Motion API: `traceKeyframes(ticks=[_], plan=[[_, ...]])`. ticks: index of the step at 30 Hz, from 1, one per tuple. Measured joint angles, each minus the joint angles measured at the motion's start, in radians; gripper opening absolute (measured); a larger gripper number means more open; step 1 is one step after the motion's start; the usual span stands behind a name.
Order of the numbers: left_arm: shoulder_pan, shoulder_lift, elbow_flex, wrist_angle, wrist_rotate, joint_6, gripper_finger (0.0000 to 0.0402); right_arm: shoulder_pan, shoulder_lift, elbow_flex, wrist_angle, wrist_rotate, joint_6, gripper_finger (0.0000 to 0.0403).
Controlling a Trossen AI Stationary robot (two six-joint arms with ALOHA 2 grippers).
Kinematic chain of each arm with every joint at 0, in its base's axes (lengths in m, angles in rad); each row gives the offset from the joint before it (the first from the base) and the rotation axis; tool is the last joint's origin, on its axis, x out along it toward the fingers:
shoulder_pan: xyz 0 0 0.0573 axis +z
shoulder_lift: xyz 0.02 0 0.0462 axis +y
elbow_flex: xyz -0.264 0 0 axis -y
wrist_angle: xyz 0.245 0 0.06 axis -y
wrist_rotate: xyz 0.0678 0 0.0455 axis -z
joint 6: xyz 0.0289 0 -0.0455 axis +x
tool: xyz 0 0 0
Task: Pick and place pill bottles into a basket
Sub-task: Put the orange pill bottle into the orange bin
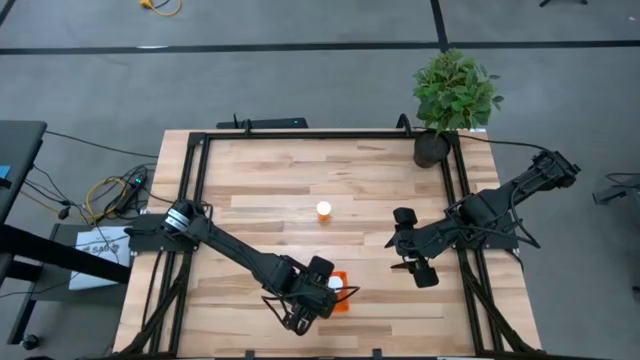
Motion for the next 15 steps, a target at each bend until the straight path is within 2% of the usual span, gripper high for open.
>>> traceKeyframes(ticks=[7, 15], plan=[[0.011, 0.046, 0.001, 0.041, 0.048, 0.009, 0.0204, 0.0, 0.0, 0.0, -0.001, 0.0, 0.0, 0.024], [0.012, 0.051, 0.001, 0.033, 0.047, 0.009, 0.0214, 0.001, 0.0, 0.0, -0.004, -0.003, 0.008, 0.024]])
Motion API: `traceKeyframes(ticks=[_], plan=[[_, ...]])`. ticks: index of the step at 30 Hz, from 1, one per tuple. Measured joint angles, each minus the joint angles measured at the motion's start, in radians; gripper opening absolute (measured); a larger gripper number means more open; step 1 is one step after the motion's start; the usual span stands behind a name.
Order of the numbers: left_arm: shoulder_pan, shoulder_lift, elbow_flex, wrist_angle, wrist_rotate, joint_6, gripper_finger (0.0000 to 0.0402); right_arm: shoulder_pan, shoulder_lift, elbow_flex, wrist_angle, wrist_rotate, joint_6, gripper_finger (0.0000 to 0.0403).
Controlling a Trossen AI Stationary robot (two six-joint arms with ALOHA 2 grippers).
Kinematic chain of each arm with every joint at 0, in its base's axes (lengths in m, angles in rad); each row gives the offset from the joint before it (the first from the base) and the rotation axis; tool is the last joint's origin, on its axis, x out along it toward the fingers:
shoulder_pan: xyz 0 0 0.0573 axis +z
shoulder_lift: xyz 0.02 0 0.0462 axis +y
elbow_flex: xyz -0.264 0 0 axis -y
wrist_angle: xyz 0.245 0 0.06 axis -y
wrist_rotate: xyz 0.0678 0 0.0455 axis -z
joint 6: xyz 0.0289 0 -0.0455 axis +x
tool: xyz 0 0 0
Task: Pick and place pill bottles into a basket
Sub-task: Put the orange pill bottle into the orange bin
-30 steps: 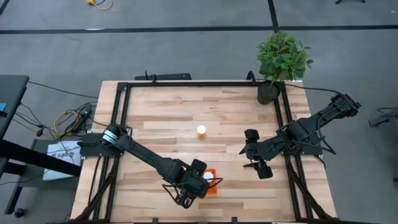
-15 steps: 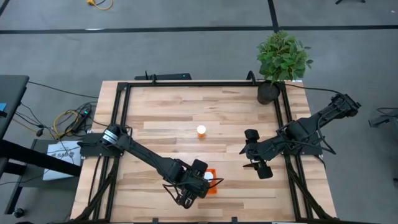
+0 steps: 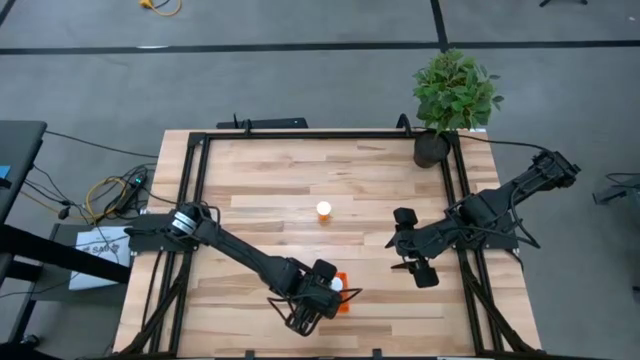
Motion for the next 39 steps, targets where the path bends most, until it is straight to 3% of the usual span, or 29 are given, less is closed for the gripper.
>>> traceKeyframes(ticks=[15, 23, 31, 35, 39], plan=[[0.006, 0.0, 0.0, -0.002, -0.002, 0.009, 0.0229, 0.0, 0.0, 0.0, 0.0, -0.001, 0.0, 0.024], [0.005, 0.0, 0.049, -0.062, -0.055, 0.035, 0.0229, 0.0, 0.0, 0.0, 0.005, -0.002, 0.06, 0.024], [-0.017, -0.002, 0.228, -0.349, -0.321, 0.002, 0.0229, 0.0, 0.0, 0.0, 0.022, -0.002, 0.214, 0.024], [-0.011, -0.004, 0.252, -0.512, -0.329, -0.079, 0.0229, -0.014, 0.0, 0.0, 0.053, 0.034, 0.225, 0.024], [-0.001, -0.004, 0.245, -0.627, -0.27, -0.104, 0.0229, -0.058, 0.0, 0.0, 0.057, 0.108, 0.212, 0.024]])
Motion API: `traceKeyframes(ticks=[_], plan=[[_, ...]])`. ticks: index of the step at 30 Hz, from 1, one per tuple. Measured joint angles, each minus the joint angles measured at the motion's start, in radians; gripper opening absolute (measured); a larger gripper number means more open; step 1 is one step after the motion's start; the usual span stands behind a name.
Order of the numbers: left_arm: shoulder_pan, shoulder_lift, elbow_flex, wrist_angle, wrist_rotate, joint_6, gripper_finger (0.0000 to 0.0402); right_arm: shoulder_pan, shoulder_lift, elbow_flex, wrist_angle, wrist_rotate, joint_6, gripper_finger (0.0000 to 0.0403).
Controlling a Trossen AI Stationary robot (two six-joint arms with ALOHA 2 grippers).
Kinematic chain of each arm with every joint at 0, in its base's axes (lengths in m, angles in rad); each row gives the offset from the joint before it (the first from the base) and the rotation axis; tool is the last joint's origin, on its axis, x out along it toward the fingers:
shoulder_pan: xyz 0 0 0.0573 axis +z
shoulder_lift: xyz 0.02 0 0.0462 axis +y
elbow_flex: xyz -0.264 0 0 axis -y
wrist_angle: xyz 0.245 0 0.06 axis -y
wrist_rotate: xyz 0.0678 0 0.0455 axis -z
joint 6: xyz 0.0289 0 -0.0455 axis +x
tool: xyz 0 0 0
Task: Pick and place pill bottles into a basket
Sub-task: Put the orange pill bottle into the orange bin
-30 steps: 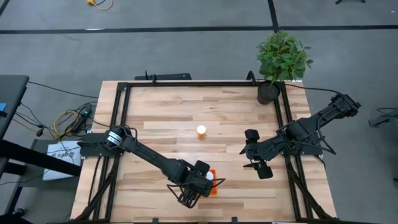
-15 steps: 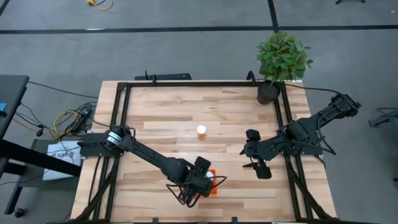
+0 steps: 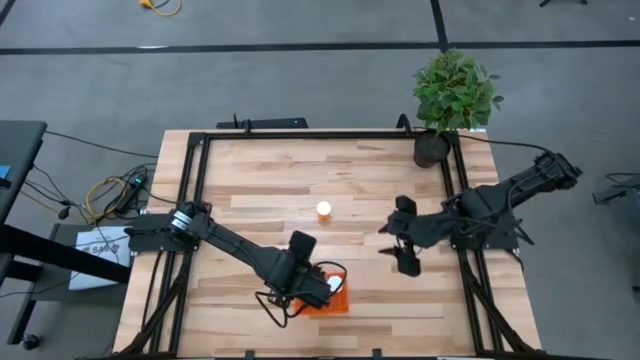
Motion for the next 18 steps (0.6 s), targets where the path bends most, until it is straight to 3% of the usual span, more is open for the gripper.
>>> traceKeyframes(ticks=[5, 8, 18], plan=[[0.007, -0.022, -0.01, -0.015, 0.039, 0.008, 0.0229, -0.094, 0.0, 0.0, 0.005, 0.024, -0.056, 0.024], [0.018, -0.115, -0.084, 0.023, 0.001, 0.007, 0.0229, -0.147, 0.0, 0.0, 0.021, 0.024, -0.102, 0.024], [0.098, -0.673, -0.668, 0.532, 0.008, 0.011, 0.0229, -0.313, 0.036, 0.001, 0.137, 0.02, -0.23, 0.024]])
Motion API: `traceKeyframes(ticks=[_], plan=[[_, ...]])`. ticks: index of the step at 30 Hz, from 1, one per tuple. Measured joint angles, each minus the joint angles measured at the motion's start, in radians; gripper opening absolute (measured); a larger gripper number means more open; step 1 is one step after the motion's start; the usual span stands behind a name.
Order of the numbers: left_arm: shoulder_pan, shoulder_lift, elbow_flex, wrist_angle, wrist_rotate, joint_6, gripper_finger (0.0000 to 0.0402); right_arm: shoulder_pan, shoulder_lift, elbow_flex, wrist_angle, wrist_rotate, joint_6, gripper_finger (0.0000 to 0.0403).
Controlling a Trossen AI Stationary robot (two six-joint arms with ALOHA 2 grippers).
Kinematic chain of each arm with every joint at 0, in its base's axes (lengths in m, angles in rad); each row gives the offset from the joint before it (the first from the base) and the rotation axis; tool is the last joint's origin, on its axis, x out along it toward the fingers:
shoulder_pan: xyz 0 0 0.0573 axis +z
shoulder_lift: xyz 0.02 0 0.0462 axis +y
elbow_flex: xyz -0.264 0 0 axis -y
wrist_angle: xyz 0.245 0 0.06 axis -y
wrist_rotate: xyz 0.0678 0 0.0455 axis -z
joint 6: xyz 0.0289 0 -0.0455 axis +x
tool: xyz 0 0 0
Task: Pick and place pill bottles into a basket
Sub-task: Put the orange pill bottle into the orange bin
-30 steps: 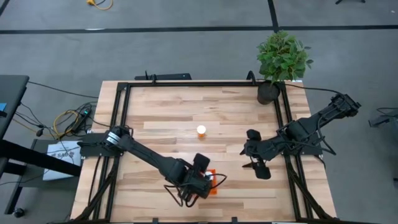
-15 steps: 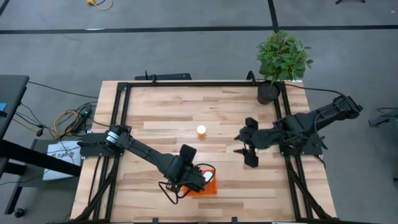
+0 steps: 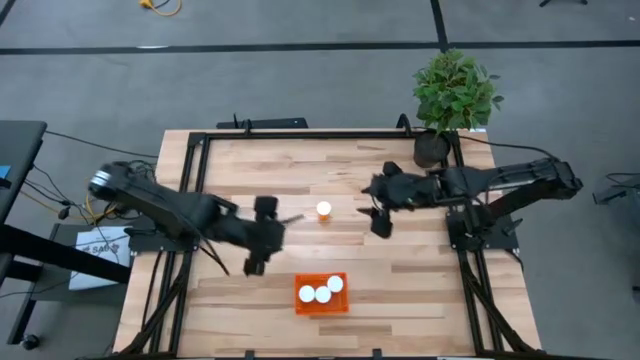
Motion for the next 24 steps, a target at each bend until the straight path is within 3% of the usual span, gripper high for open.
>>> traceKeyframes(ticks=[7, 11, 24], plan=[[0.093, -0.242, -0.293, 0.202, -0.002, 0.01, 0.0229, -0.123, 0.129, 0.087, 0.061, -0.003, 0.0, 0.024], [0.161, -0.319, -0.405, 0.285, 0.029, 0.03, 0.0229, -0.176, 0.239, 0.173, 0.038, -0.094, -0.001, 0.024], [0.362, -0.431, -0.584, 0.414, 0.163, 0.144, 0.0229, -0.212, 0.522, 0.417, -0.232, -0.276, -0.235, 0.024]])
